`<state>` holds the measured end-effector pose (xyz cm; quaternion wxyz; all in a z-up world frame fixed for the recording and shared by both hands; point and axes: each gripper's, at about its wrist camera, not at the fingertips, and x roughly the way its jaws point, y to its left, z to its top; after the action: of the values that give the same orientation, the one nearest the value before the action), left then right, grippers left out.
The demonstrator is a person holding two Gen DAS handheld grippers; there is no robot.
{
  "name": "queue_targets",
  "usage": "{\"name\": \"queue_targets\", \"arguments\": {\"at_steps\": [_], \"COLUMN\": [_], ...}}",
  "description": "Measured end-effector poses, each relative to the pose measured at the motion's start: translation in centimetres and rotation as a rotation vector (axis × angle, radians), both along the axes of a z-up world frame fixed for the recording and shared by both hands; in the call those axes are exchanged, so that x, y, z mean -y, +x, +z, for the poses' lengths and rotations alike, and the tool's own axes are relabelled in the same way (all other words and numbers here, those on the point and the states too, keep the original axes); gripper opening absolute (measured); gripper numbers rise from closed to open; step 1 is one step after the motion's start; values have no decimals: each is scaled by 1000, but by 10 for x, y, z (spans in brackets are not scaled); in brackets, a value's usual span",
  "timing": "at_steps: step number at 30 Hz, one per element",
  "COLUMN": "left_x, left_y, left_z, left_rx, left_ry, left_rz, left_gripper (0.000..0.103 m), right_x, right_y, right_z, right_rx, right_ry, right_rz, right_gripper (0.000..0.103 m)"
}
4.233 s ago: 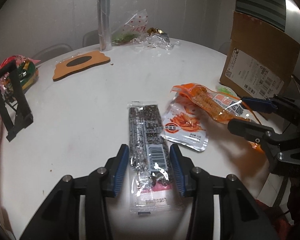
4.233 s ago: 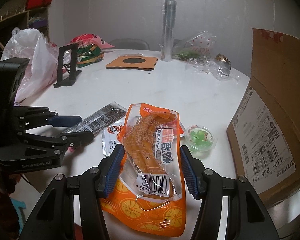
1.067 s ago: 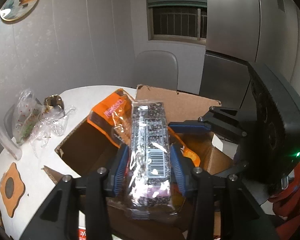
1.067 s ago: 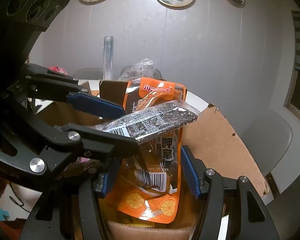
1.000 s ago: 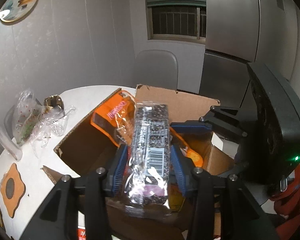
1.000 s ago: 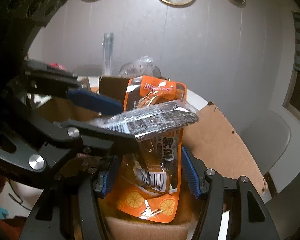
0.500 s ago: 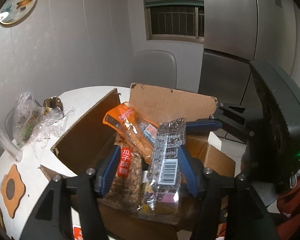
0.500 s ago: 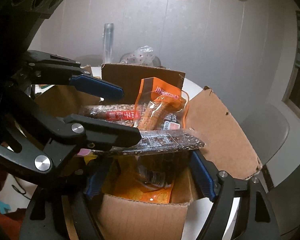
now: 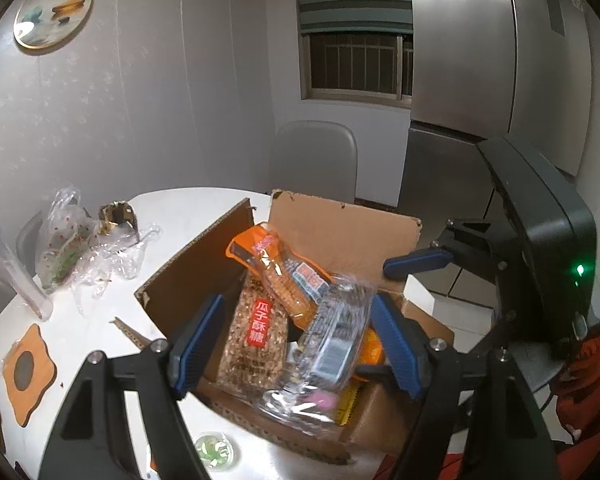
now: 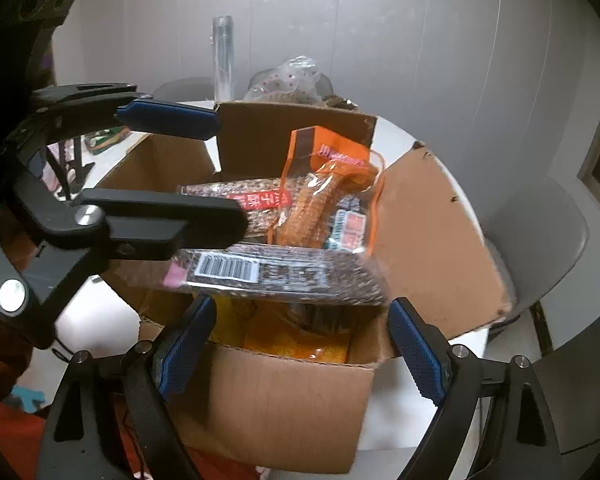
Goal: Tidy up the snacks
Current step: 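Lower both snacks into the box and open both tools, then withdraw both open tools from the box toward the remaining snacks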
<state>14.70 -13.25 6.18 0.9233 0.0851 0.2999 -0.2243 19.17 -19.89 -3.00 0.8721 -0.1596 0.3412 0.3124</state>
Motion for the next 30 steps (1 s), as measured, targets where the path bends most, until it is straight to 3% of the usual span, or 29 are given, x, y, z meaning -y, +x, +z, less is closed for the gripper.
{"name": "queue_targets", "arguments": {"at_steps": [11, 18, 23, 26, 30], "left_x": [-19, -77, -129, -155, -184], "left_y": [-14, -45, -72, -85, -100], "left_z": [12, 28, 21, 8, -22], "left_rx": [37, 88, 102, 94, 62], "left_ry": [-30, -65, -55, -40, -29], "left_rz": [50, 175, 294, 360, 406], "left_gripper": [78, 82, 82, 82, 82], "right_x": [13, -4, -45, -73, -109], "right_y": [-5, -37, -70, -88, -106], "right_z": [8, 42, 56, 56, 45], "right_rx": [-28, 59, 138, 198, 200], "right_ry": [87, 183, 196, 189, 172], "right_rz": [-20, 69, 167, 209, 273], "right_gripper": [89, 89, 89, 85, 68]}}
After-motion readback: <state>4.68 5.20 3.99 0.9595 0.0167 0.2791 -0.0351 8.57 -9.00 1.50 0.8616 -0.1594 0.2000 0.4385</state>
